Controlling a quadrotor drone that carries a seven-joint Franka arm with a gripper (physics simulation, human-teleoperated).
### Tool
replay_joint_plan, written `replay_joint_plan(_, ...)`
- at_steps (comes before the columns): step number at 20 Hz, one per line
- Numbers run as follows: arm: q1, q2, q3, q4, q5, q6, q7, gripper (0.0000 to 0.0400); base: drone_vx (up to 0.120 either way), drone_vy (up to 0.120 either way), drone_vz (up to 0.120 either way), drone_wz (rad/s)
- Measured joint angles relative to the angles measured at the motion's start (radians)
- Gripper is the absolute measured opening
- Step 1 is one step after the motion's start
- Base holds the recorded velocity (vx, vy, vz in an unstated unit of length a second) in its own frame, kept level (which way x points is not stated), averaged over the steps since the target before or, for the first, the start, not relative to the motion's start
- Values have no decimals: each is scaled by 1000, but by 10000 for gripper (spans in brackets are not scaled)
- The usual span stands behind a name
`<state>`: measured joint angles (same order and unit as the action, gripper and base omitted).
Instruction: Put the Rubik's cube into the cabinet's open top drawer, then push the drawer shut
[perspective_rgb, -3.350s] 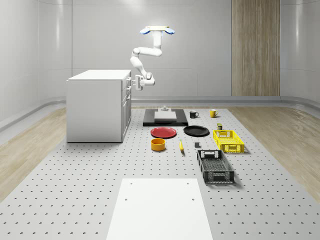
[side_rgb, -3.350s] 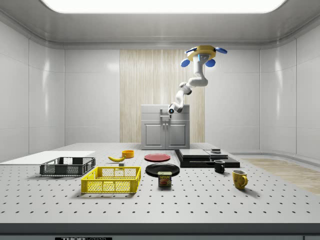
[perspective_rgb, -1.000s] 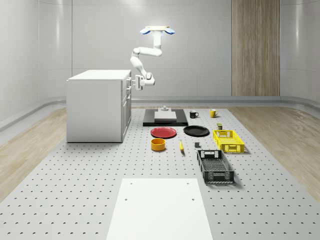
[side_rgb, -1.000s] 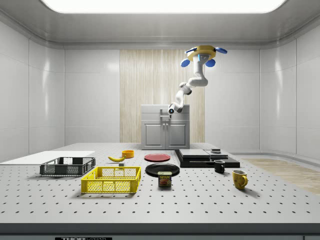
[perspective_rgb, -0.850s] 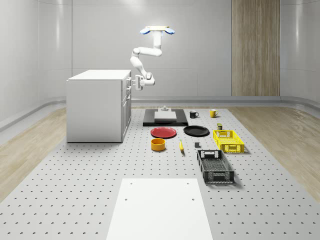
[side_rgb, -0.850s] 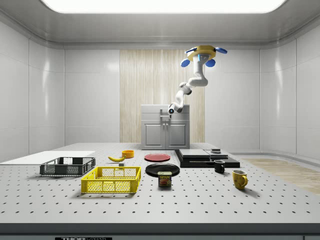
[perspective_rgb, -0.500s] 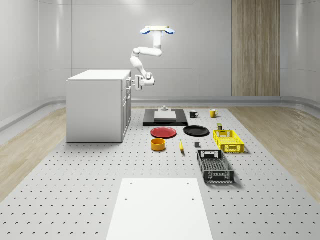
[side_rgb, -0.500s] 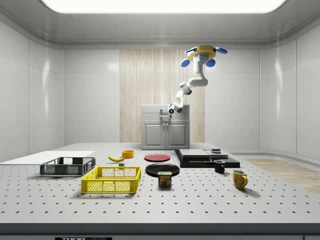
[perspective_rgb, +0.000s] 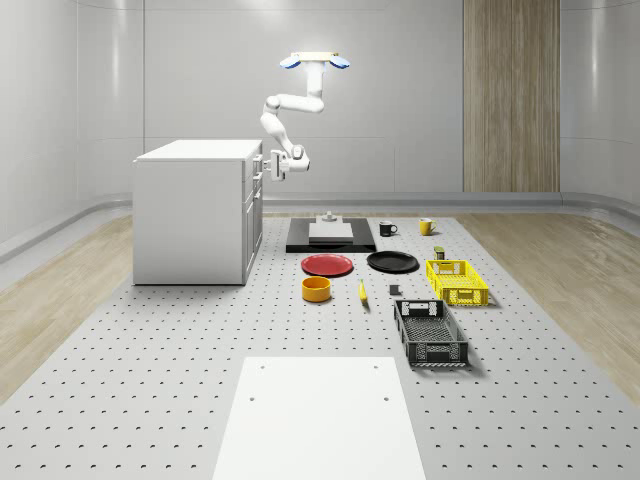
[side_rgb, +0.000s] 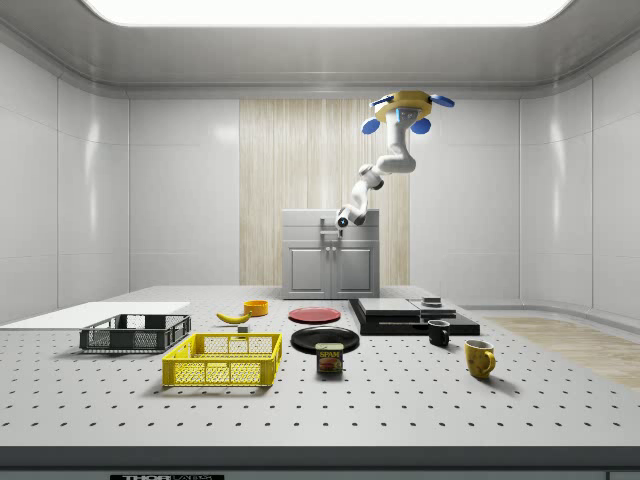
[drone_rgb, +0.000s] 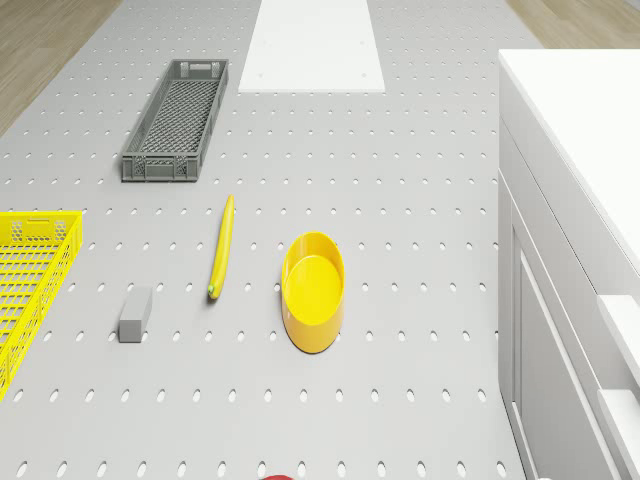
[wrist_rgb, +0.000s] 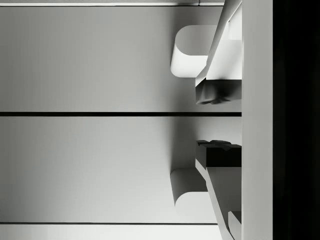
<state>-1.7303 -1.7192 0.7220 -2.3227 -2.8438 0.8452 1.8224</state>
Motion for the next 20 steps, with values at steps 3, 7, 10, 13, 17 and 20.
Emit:
replay_joint_plan(3,0,1,0,0,-1,0,0,105,0,0,0,0)
replay_joint_plan(7,0,1,0,0,-1,0,0,105,0,0,0,0)
replay_joint_plan(10,0,0,0,0,0,0,0,105,0,0,0,0)
replay_joint_plan(13,0,1,0,0,-1,0,0,105,0,0,0,0)
replay_joint_plan(17,0,1,0,0,-1,0,0,105,0,0,0,0)
replay_joint_plan(20,0,0,0,0,0,0,0,105,0,0,0,0)
